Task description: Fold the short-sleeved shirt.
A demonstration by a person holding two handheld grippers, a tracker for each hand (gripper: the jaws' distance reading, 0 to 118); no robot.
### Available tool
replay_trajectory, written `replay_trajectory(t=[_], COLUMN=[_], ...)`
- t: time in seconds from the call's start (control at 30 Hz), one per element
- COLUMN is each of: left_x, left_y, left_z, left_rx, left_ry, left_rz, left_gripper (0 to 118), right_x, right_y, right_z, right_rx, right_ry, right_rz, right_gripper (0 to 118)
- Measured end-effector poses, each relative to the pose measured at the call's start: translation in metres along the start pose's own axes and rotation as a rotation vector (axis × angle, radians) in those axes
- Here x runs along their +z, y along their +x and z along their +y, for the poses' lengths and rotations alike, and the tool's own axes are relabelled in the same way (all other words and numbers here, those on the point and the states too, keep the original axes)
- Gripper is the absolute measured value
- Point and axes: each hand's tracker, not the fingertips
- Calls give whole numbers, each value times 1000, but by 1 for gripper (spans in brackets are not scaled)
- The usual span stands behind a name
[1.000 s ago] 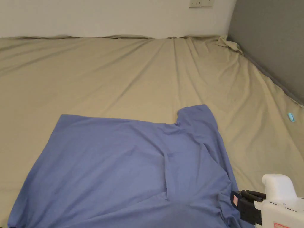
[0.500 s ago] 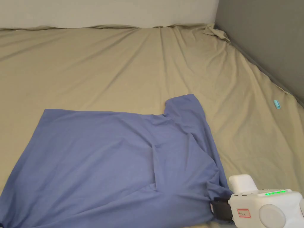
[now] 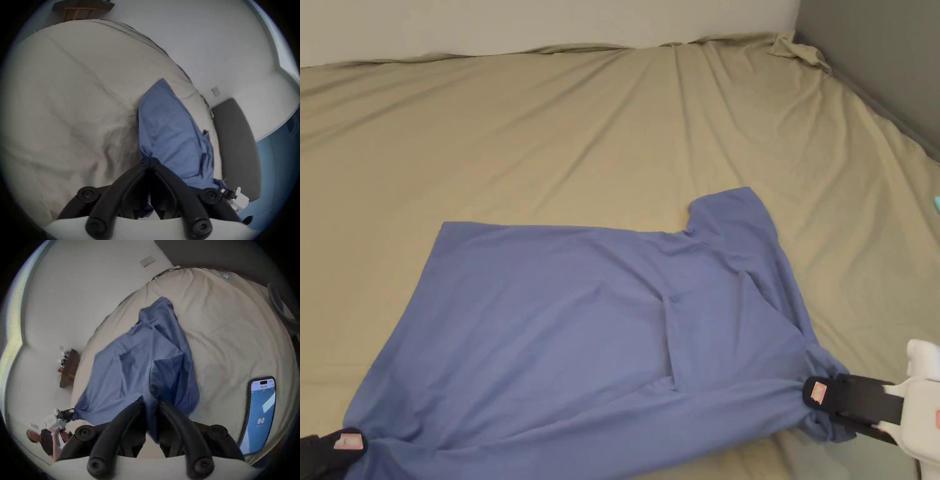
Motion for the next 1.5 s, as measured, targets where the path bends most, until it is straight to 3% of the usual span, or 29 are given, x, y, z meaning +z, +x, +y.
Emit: replay_trajectory(t=[0.1,0.3,0.43,0.5,0.63,0.8,0.83,0.87,0.9,0.93,0.97,1.03,1.07,1.17,1.27,1.37,1.4,1.43,1.47,1.5], left_x=[-12,-46,-83,-106,-153,-194,-202,-210,-213,-214,-212,-205,-195,-139,-83,-45,-37,-34,-29,-26], left_y=[8,26,37,43,59,63,62,60,58,54,58,69,73,90,113,110,106,97,89,83], left_z=[19,70,103,113,124,124,122,120,118,115,115,122,124,128,108,75,60,49,35,21], left_rx=[51,162,168,176,65,-89,-100,-125,-149,-164,-179,-194,-182,-156,-310,-398,-392,-370,-337,-306], left_ry=[15,88,118,123,114,60,37,24,14,4,59,23,30,144,224,182,159,130,110,94], left_rz=[-51,-104,-101,-96,33,244,282,322,372,398,291,338,325,133,138,158,167,168,150,132], left_gripper=[0,0,0,0,0,0,10,39,71,88,91,93,94,102,107,107,107,105,96,73], right_x=[-1,-32,-66,-88,-133,-176,-180,-185,-187,-187,-185,-178,-169,-122,-70,-36,-28,-23,-21,-21], right_y=[-15,-29,-37,-37,-36,-22,-20,-18,-17,-17,-19,-24,-25,-44,-67,-77,-81,-81,-81,-83], right_z=[16,69,95,103,110,114,114,113,115,117,122,132,138,147,129,91,72,56,37,18], right_rx=[7,25,212,265,362,392,399,404,407,413,411,379,340,298,323,342,349,362,367,373], right_ry=[40,85,121,118,95,29,22,19,13,13,11,-16,-27,71,130,132,126,125,128,123], right_rz=[0,-91,-246,-288,-373,-412,-415,-424,-423,-428,-434,-433,-410,-311,-226,-221,-211,-191,-186,-203], right_gripper=[11,11,11,11,11,11,11,13,22,37,58,111,111,111,110,108,100,74,44,20])
